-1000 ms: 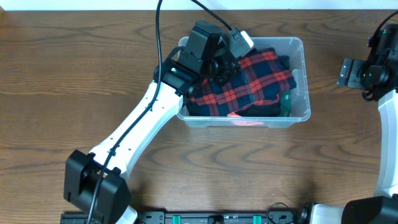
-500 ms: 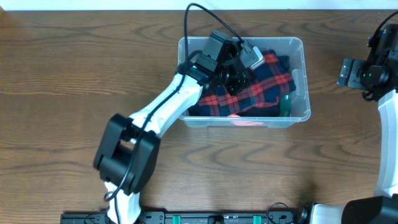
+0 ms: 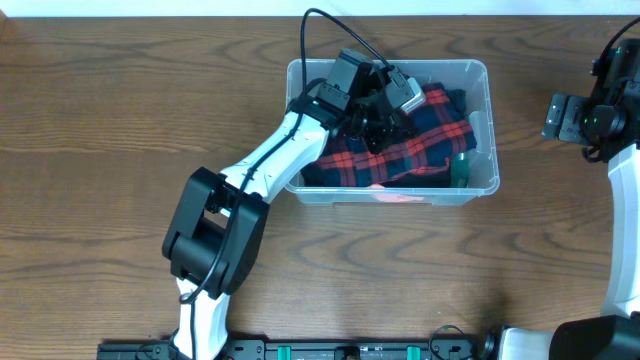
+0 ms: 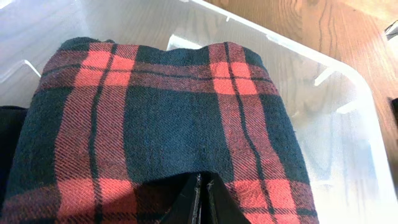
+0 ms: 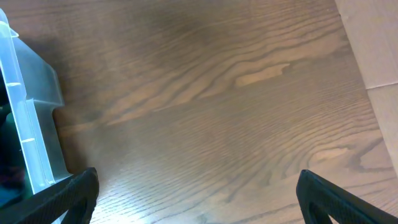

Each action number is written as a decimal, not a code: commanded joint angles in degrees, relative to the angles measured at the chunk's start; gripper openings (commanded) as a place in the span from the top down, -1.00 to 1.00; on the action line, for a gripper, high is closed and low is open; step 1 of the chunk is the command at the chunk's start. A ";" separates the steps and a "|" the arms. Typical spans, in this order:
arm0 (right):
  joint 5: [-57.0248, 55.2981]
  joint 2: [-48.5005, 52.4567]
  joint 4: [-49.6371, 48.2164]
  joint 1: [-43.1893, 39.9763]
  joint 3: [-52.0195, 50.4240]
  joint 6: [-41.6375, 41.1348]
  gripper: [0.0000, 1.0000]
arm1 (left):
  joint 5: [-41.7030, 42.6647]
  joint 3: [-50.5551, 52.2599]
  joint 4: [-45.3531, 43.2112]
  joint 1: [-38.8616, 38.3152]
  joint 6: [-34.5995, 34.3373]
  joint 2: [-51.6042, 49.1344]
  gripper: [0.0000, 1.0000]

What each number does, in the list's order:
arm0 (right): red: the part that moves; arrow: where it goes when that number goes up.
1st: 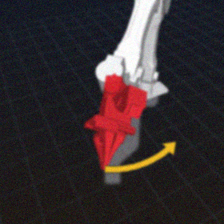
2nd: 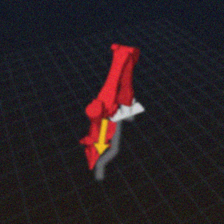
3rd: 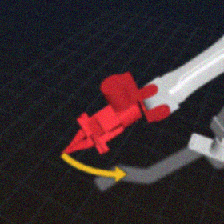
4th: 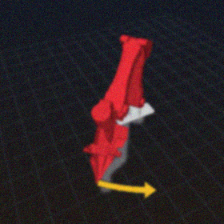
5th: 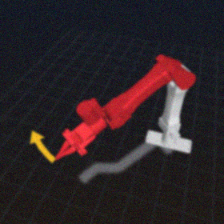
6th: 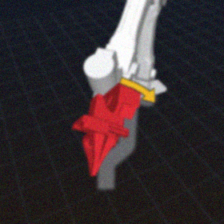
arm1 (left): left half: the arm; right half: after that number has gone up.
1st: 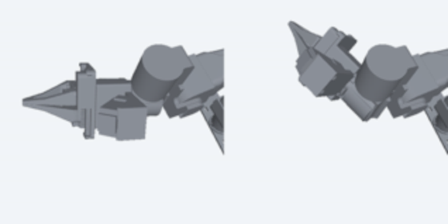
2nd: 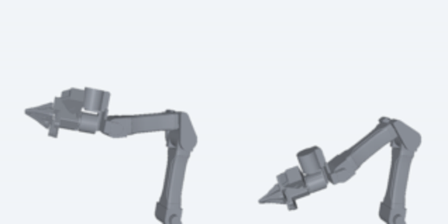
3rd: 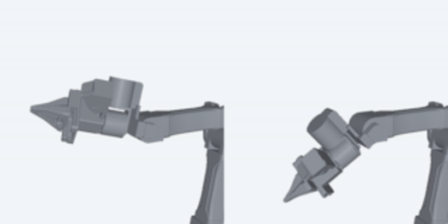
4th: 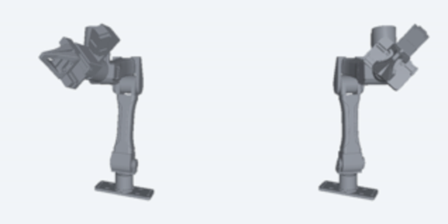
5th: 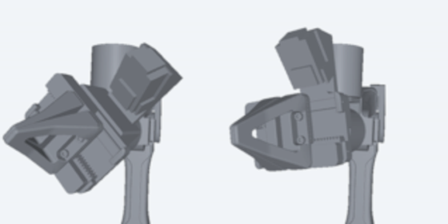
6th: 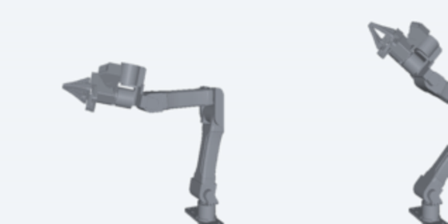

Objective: Pack container

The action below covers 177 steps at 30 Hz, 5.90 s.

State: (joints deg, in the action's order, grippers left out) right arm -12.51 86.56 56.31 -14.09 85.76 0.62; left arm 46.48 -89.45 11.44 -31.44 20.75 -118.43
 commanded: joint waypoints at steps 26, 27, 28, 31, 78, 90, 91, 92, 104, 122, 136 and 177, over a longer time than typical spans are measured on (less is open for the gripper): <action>-0.76 0.07 0.07 -0.11 0.37 -0.59 -0.98 | -8.28 1.95 2.82 33.59 -11.89 19.37 -0.96; -0.76 0.07 0.07 -0.11 0.37 -0.59 -0.98 | -9.27 1.95 2.82 34.97 -12.37 19.37 -0.96; -0.76 0.07 0.07 -0.11 0.37 -0.59 -0.98 | -10.60 1.95 2.89 36.20 -13.20 19.37 -0.96; -0.76 0.07 0.07 -0.11 0.37 -0.59 -0.98 | -13.16 1.95 4.37 38.69 -14.88 19.37 -0.96; -0.76 -1.22 0.09 3.37 0.26 -0.59 -0.98 | -13.14 1.97 7.80 41.03 -14.86 19.37 -0.96; -0.76 -13.44 0.09 23.85 0.26 -0.59 -0.99 | -13.14 1.97 7.80 41.03 -14.86 19.37 -0.96; -0.76 -14.78 0.09 25.62 0.26 -0.59 -0.98 | -13.11 1.97 7.80 41.03 -14.86 19.37 -0.96; -0.76 -16.20 0.09 27.12 0.26 -0.59 -0.98 | -13.11 1.97 7.80 41.03 -14.86 19.37 -0.96; 5.66 -37.20 -3.15 29.88 -11.63 1.11 -0.98 | -13.14 1.95 7.80 41.03 -14.86 19.37 -0.96; 10.01 -74.38 -51.15 23.30 -71.93 -6.12 -0.98 | -13.14 1.97 7.80 41.03 -14.86 19.37 -0.96; 11.15 -86.27 -55.43 17.05 -81.90 -10.01 -0.98 | -13.11 1.97 7.80 41.03 -14.86 19.37 -0.96; 13.40 -86.25 -52.19 13.62 -85.44 -1.81 -0.99 | -13.11 1.97 7.80 41.03 -14.86 19.37 -0.96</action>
State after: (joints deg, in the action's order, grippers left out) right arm 0.47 0.69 3.92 0.10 0.43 -2.28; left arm 33.63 -87.33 19.18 9.43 6.13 -98.91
